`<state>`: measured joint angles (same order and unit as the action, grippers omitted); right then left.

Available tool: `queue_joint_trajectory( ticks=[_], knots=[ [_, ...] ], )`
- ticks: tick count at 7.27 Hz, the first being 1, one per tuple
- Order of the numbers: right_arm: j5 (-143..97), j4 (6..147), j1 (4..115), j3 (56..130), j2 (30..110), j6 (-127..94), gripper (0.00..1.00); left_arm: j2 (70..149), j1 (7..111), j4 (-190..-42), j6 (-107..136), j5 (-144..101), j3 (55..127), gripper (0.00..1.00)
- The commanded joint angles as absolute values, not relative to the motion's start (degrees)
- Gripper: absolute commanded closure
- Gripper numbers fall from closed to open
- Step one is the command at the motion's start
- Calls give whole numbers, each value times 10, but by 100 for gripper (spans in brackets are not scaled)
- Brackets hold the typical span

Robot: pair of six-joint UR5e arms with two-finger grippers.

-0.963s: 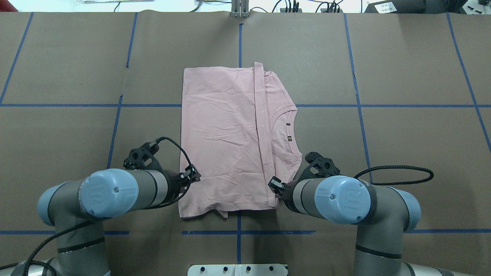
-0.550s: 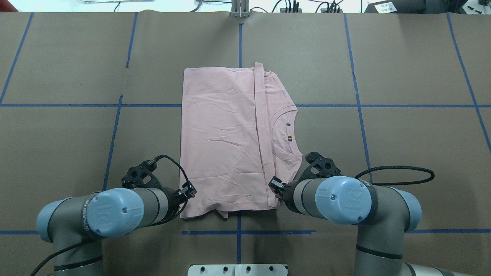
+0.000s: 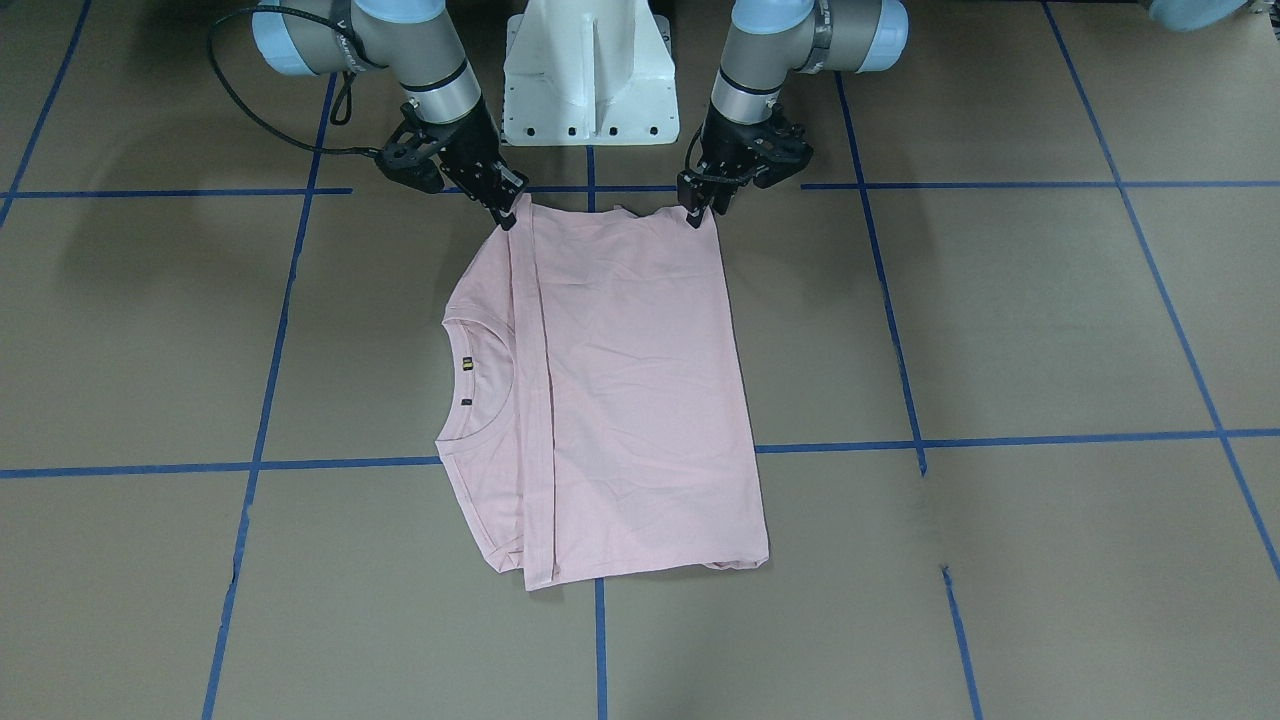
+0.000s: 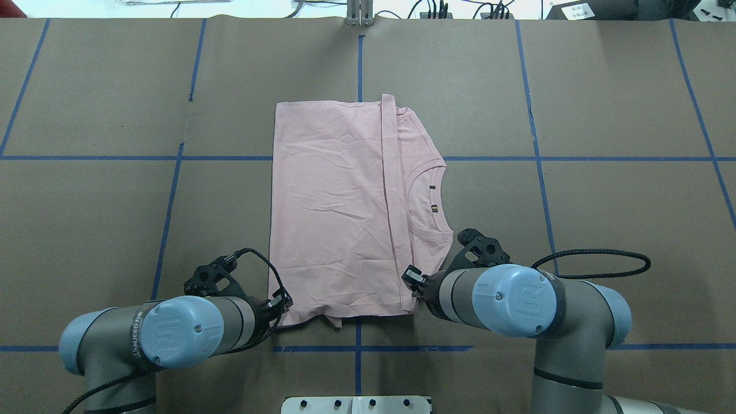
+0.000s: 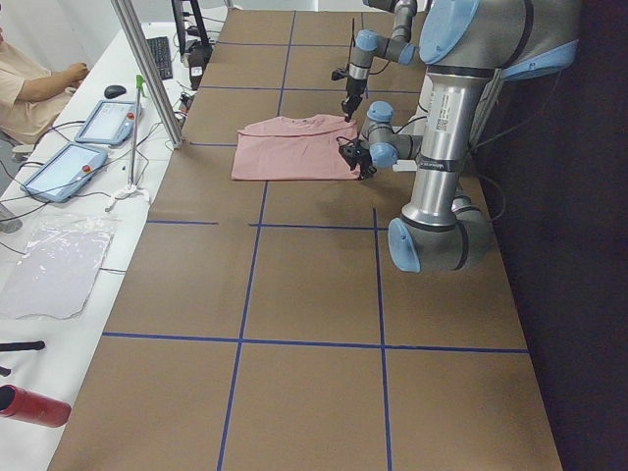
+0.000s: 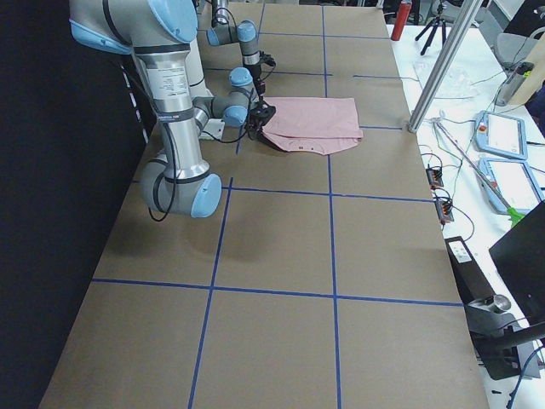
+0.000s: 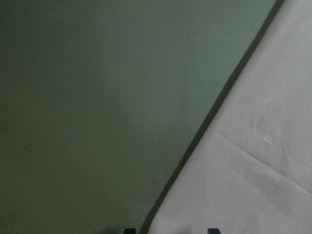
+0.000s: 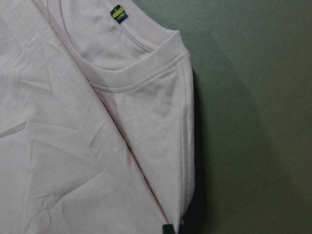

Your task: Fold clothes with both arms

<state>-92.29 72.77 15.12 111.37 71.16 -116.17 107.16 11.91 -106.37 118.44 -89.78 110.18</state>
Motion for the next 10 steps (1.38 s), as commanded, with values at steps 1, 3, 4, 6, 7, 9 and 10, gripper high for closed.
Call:
queue_joint_trajectory(
  ticks=[1,3,4,6,7,9,10],
  knots=[
    [-923,728,151,1117,712,-1163,100,1074,118,-1063,1186,-898,1093,100],
    [-923,728,152,1118,713,-1164,100,1074,120,-1063,1178,-923,1099,100],
    [-924,729,150,1133,716,-1179,100,1069,123,-1059,1174,-970,1146,100],
    [-907,729,107,1205,780,-1214,100,1064,122,-1053,1174,-976,1211,100],
    [-880,729,79,1229,796,-1238,100,1070,115,-1014,1176,-974,1235,100],
    [-883,737,89,1286,817,-1244,100,1075,116,-929,1169,-976,1288,100],
    [-887,737,155,1255,785,-1232,100,1100,153,-924,1102,-972,1275,100]
  ],
)
